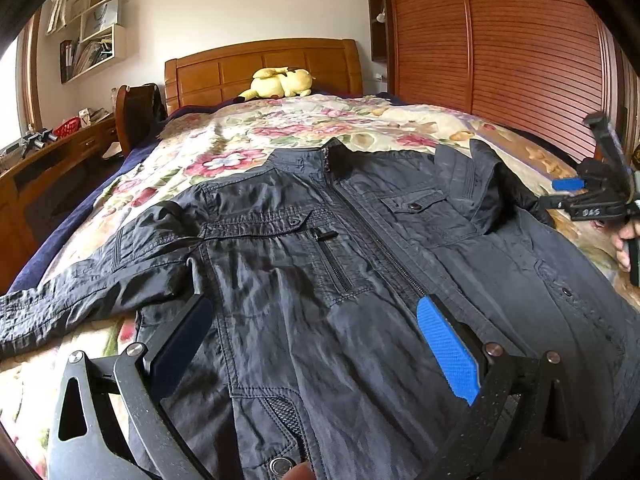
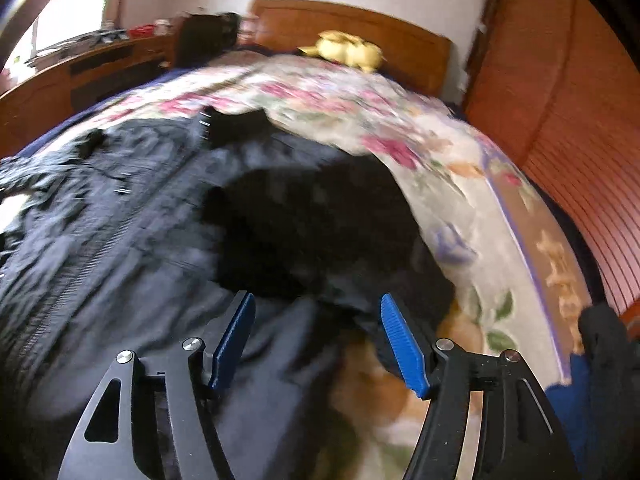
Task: Fold large clothes
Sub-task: 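Lift the sleeve with the right gripper and fold it across the jacket front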
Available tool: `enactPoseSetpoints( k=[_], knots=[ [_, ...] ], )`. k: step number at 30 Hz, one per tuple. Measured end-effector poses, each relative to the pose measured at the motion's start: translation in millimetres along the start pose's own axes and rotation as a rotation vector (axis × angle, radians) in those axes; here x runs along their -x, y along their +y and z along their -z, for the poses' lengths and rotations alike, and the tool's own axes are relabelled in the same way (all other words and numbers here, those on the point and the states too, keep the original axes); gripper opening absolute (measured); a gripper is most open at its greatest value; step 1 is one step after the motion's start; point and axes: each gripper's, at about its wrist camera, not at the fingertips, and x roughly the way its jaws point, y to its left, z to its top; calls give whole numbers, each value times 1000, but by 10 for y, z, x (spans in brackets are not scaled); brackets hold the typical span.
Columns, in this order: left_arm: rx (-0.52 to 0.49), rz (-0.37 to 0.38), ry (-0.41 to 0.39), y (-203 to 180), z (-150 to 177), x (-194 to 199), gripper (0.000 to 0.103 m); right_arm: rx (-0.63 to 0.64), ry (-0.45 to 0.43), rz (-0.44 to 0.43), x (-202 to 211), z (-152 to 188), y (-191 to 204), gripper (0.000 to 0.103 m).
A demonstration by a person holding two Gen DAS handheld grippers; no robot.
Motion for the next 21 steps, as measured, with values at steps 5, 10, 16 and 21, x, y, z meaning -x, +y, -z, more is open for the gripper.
enactPoseSetpoints(
  k=[5, 10, 16, 21],
  knots=[
    [-4, 0, 4, 8, 5, -3, 103, 0, 95, 76, -462, 99, -148, 67],
    [-4, 2, 4, 11, 5, -13, 103, -60, 139, 109, -768, 122, -287, 67],
    [1, 1, -8, 27, 0, 24, 103, -46, 37, 157, -601, -135, -299, 14],
    [13, -9, -17, 91, -5, 68, 103, -57, -110, 162, -227, -532, -162, 12]
  ],
)
